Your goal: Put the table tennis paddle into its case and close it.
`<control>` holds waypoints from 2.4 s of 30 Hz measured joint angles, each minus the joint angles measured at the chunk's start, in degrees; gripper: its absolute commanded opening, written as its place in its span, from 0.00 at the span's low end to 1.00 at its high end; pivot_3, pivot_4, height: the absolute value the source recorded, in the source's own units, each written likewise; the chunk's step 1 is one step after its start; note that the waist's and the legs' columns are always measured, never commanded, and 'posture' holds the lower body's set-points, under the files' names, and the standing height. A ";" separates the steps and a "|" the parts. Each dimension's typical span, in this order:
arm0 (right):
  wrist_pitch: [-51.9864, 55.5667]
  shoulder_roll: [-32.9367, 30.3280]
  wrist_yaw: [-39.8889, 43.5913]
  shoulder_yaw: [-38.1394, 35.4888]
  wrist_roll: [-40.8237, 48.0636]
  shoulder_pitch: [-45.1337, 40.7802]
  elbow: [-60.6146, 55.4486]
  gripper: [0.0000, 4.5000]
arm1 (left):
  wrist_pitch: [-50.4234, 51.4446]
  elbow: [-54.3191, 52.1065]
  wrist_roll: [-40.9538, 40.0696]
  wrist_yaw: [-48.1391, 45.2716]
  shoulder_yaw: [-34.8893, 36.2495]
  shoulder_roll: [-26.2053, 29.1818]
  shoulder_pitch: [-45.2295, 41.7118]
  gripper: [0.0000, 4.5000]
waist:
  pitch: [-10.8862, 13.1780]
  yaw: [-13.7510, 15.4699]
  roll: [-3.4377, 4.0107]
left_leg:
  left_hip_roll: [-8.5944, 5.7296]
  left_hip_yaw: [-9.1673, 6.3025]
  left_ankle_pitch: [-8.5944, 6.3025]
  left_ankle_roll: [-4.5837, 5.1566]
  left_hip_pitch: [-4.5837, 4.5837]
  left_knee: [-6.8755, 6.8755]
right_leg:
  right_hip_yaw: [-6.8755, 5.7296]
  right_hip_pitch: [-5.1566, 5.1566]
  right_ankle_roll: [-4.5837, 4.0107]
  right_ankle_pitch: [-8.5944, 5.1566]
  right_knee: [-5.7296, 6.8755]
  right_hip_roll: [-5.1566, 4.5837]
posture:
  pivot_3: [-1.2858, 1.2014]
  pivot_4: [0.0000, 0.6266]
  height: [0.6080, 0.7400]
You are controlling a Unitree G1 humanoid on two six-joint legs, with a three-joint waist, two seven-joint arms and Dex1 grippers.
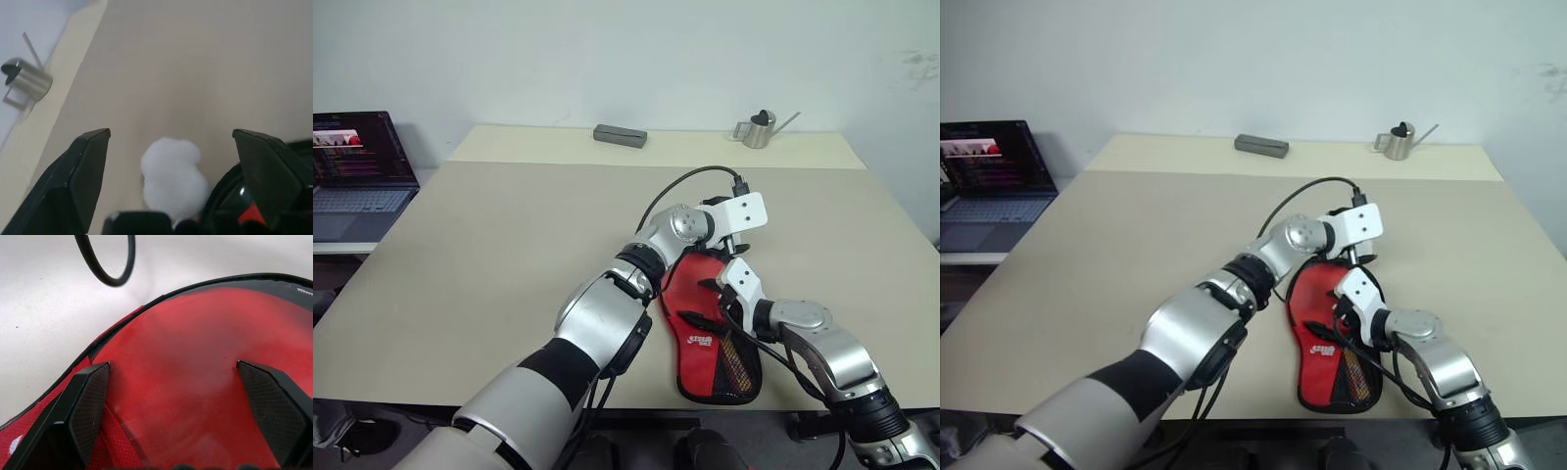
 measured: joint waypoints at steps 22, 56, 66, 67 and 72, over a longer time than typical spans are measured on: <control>-0.64 -0.93 3.39 -1.49 0.65 -0.60 1.92 1.00 | 7.23 -28.31 -18.73 -29.58 9.52 23.71 8.09 0.99 | -0.07 -0.01 0.13 | 0.06 -0.01 0.00 0.00 0.24 0.00 | 0.04 0.16 -0.28 0.14 0.05 0.03 | 0.52 0.24 1.00; 17.43 -30.76 15.06 -31.50 23.66 10.85 -18.76 1.00 | 35.97 -64.48 -29.38 -31.92 -4.74 23.58 33.26 0.99 | 0.17 1.22 0.10 | 0.07 -0.12 0.00 0.01 -0.26 0.10 | -0.02 -0.10 -0.32 0.14 -0.04 -0.03 | 0.52 0.24 1.00; 19.20 -32.79 13.65 -34.39 27.22 10.27 -19.36 1.00 | 32.37 -56.97 -26.01 -30.10 -9.64 17.22 31.85 0.99 | 0.18 1.37 0.09 | 0.07 -0.10 0.00 0.01 -0.28 0.10 | -0.02 -0.10 -0.32 0.14 -0.08 -0.03 | 0.52 0.24 1.00; 19.56 -33.26 13.67 -34.92 27.67 9.74 -19.26 1.00 | 32.09 -56.21 -25.57 -29.62 -9.94 16.69 31.30 0.99 | 0.18 1.38 0.09 | 0.06 -0.10 0.00 0.01 -0.28 0.10 | -0.02 -0.10 -0.32 0.14 -0.08 -0.03 | 0.52 0.24 1.00; 20.12 -35.70 14.08 -35.72 29.22 6.85 -18.00 1.00 | 28.44 -50.06 -22.42 -27.15 -11.83 14.22 30.52 0.99 | 0.18 1.38 0.09 | 0.06 -0.07 0.00 0.02 -0.28 0.09 | -0.01 -0.11 -0.32 0.14 -0.09 -0.02 | 0.52 0.24 1.00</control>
